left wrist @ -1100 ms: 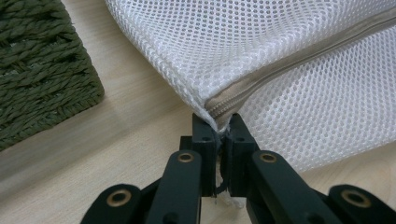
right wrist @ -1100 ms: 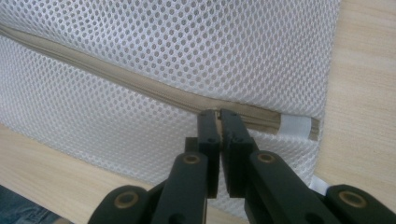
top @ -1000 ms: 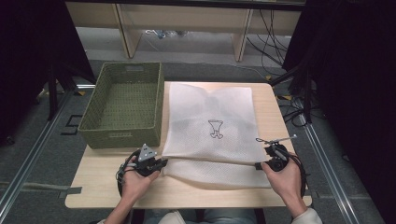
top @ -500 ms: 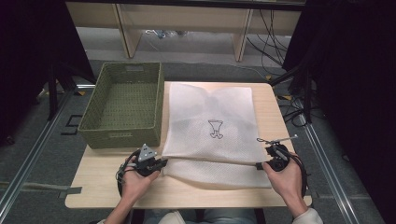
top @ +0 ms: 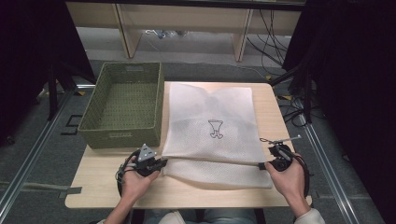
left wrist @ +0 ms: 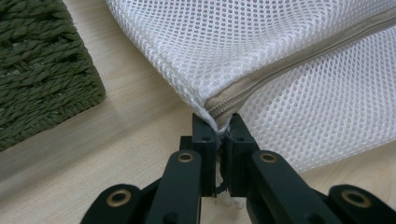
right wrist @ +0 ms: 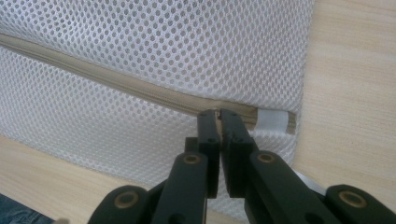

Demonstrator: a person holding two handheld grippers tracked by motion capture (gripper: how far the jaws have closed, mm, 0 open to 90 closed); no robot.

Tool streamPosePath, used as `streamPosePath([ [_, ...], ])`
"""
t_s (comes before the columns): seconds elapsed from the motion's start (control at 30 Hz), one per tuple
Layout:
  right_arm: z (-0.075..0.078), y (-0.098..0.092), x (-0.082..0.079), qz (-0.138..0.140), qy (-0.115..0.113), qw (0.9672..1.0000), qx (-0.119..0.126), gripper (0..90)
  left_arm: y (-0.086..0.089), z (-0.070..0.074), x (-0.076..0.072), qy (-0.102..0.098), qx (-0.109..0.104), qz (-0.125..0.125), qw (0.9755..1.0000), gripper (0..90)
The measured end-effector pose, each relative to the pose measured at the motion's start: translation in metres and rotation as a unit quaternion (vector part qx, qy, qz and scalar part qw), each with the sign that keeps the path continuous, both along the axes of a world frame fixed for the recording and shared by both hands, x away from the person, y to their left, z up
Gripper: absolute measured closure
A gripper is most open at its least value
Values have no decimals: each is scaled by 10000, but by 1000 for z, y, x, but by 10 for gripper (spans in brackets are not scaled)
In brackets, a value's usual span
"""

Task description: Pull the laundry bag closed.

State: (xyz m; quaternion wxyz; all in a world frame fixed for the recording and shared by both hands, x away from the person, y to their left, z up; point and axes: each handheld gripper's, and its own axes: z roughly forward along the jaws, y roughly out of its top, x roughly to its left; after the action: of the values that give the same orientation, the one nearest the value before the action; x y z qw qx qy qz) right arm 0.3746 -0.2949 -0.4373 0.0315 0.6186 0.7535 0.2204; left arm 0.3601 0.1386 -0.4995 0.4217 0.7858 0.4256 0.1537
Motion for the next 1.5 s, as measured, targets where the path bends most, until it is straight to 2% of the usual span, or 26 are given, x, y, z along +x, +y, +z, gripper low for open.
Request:
streamPosePath([
  [0.07,0,-1,0,11,27,10000,28,883,1,0,0,-40,34,-28,10000,845],
  [0.1,-1,-2,0,36,11,10000,-46,883,0,0,0,-41,3,-3,10000,844],
  [0.17,-1,-3,1,-18,36,10000,24,883,0,0,1,-26,18,35,10000,845],
  [0.23,-1,-5,1,-56,17,10000,-25,883,0,-1,1,-2,-14,41,10000,845],
  [0.27,-2,-6,1,4,6,10000,-53,883,2,0,1,5,75,-35,10000,844],
  [0.3,-1,-6,0,-154,42,9999,-59,883,1,0,1,6,17,-6,10000,844],
  [0.37,-1,-7,1,-164,94,9998,43,883,0,0,1,-24,31,35,10000,845],
  [0.47,-2,-11,1,-34,42,10000,-71,883,1,0,1,-10,16,38,10000,845],
  [0.5,-2,-11,1,-50,67,9999,-84,883,2,0,1,12,65,-31,10000,845],
  [0.57,-4,-13,3,-36,7,10000,-21,883,0,-1,1,-3,-8,30,10000,844],
  [0.6,-3,-14,3,-2,33,9999,-100,883,1,-1,1,3,11,2,10000,845],
  [0.63,-4,-15,3,-24,48,10000,-47,883,2,0,1,13,62,-31,10000,845],
  [0.7,-5,-14,2,-211,116,9997,-23,883,1,0,1,17,26,2,10000,844],
  [0.8,-6,-16,2,-219,106,9997,2,883,1,0,1,13,37,-6,10000,845],
  [0.9,-9,-20,4,-49,57,9999,-68,883,2,-1,1,16,26,-4,10000,844],
  [1.0,-10,-19,3,-243,184,9995,-1,883,1,-1,1,23,21,-4,10000,844],
  [1.1,-11,-19,4,-229,164,9996,-78,882,2,-1,2,31,21,-9,10000,844],
  [1.2,-15,-23,5,-6,51,10000,-52,882,1,-1,2,19,30,-6,10000,843],
  [1.23,-14,-21,5,-93,91,9999,-13,880,1,-1,2,-1,36,-4,10000,843],
  [1.27,-14,-21,6,-40,132,9999,-31,878,2,-1,2,-35,43,-19,10000,842],
  [1.3,-14,-22,6,13,97,9999,-42,867,2,-1,2,-52,58,-37,10000,840],
  [1.37,-11,-23,5,-133,42,9999,-8,806,1,-1,1,-100,61,13,9999,834],
  [1.43,-9,-26,4,-143,-30,9997,183,765,0,-1,1,-97,49,24,9999,825],
  [1.5,-8,-29,2,-113,-143,9996,209,735,0,-1,0,-90,10,26,10000,813],
])
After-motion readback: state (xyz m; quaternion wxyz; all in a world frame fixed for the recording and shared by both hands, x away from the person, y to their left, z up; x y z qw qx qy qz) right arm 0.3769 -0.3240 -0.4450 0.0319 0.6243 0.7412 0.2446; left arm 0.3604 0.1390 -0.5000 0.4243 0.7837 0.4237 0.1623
